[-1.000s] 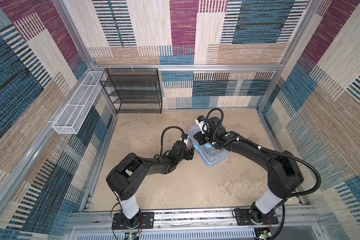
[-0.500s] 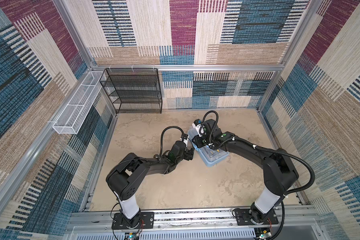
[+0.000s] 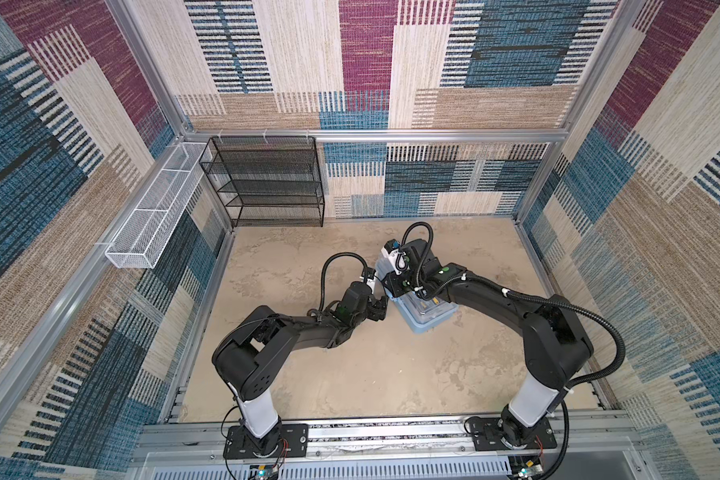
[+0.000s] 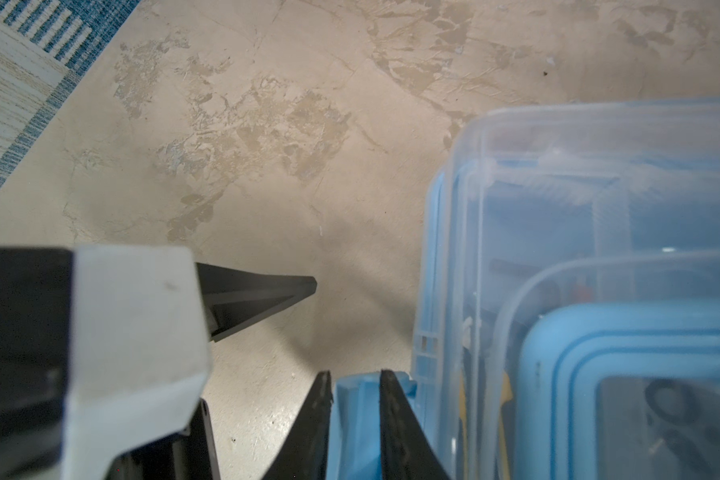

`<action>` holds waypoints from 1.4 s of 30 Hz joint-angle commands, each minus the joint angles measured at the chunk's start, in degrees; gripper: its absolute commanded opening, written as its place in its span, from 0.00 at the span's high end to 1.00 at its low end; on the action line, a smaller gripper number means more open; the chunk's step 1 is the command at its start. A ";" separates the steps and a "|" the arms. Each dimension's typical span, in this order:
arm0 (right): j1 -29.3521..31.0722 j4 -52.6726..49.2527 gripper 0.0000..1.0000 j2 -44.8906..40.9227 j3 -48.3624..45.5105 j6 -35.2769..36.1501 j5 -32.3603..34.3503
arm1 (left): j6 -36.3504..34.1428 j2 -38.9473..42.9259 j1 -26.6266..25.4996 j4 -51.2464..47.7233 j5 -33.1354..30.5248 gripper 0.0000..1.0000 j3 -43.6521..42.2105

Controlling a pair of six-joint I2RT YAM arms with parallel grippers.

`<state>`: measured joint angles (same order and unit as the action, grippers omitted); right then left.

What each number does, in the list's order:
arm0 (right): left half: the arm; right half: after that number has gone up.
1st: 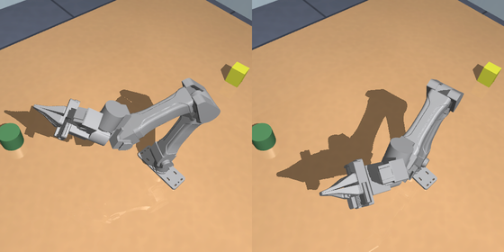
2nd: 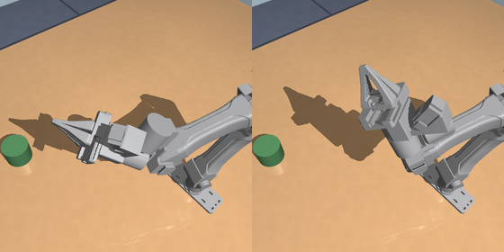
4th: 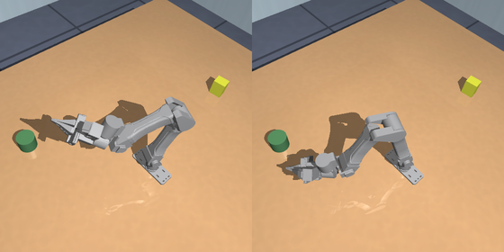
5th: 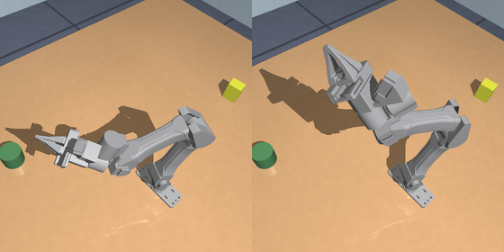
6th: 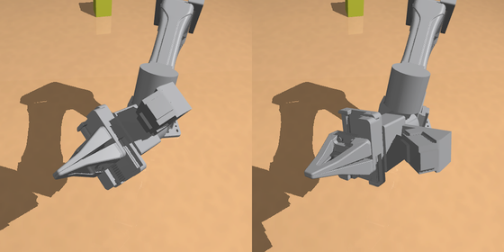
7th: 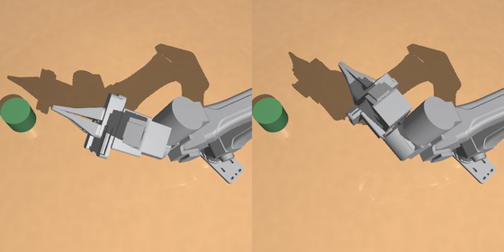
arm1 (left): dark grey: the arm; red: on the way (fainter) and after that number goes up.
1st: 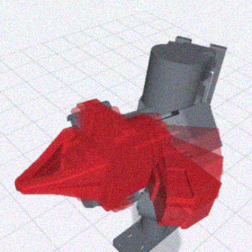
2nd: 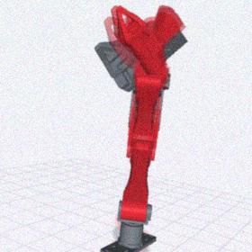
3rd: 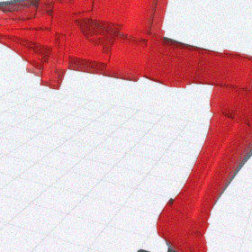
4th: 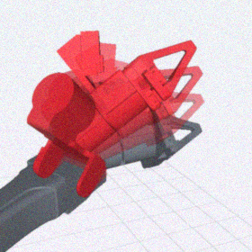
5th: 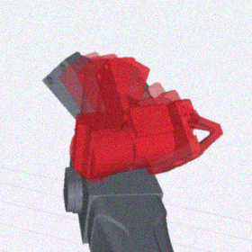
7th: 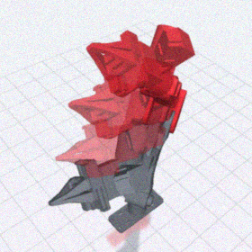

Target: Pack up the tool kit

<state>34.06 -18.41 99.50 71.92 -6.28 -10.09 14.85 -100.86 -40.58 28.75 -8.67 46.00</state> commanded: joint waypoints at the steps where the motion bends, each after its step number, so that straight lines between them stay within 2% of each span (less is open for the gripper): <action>1: -0.03 -2.38 0.78 -0.42 0.28 0.89 1.16 | 2.05 0.37 0.15 0.12 0.23 0.18 -0.11; 10: 0.03 -5.58 0.83 -0.10 2.04 2.70 1.53 | 2.31 0.31 0.38 0.43 1.12 0.19 -0.04; 15: 0.05 -5.73 0.91 -0.32 2.26 2.59 1.04 | 2.22 0.16 0.35 0.78 1.61 0.20 0.00; 27: -0.03 -3.82 0.93 -3.00 1.69 1.62 -2.60 | 2.26 -0.12 0.56 0.78 3.17 0.26 0.55; 34: -0.03 -4.09 0.93 -2.36 1.20 1.77 -3.13 | 2.80 -0.44 0.59 1.28 4.33 0.31 1.27; 42: -0.04 -5.57 0.93 -0.42 1.97 2.24 -1.11 | 3.00 -1.10 0.78 1.64 5.24 0.31 1.44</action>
<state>34.04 -23.90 98.35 73.41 -4.29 -12.78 15.27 -101.67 -39.88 29.02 -4.14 47.05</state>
